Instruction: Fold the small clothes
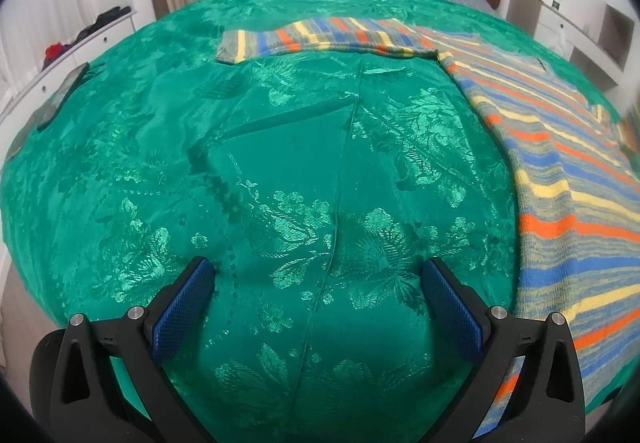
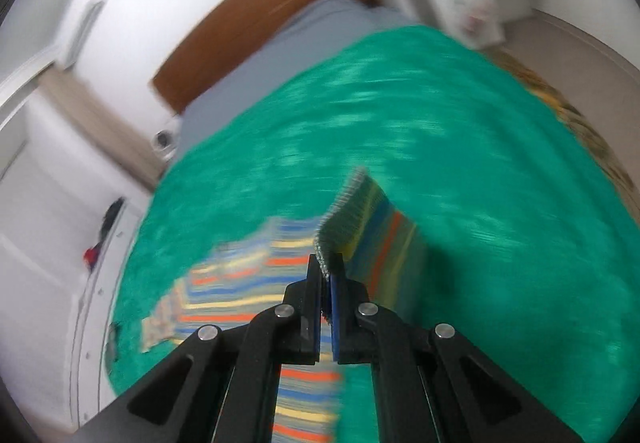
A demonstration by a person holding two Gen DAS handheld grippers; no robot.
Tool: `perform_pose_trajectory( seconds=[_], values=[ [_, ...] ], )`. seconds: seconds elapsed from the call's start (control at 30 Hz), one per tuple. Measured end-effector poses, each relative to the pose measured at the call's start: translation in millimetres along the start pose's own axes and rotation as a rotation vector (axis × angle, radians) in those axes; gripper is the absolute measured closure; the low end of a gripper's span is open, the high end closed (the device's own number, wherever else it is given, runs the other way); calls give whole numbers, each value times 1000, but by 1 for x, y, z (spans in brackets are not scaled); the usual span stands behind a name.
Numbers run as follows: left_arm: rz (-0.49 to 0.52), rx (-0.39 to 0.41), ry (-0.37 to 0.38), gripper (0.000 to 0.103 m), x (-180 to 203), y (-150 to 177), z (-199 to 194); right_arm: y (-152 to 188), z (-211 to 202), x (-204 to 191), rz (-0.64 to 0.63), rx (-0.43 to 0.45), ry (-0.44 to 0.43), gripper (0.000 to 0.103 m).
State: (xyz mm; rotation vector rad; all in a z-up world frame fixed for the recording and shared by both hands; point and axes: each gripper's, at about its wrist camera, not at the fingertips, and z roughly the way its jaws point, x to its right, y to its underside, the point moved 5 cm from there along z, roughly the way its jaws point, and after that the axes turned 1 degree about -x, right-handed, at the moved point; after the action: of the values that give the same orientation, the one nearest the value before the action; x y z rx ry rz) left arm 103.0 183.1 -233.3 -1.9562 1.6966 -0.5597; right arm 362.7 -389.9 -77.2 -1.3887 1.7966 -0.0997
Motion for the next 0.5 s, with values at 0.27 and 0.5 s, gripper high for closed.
perform_pose_trajectory(
  seconds=[0.27, 0.5],
  values=[
    [6, 1, 6, 0, -1, 0, -1, 25, 113, -141, -140, -110, -103, 99],
    [6, 2, 7, 0, 0, 0, 0, 63, 149, -150, -33, -109, -230, 43]
  ],
)
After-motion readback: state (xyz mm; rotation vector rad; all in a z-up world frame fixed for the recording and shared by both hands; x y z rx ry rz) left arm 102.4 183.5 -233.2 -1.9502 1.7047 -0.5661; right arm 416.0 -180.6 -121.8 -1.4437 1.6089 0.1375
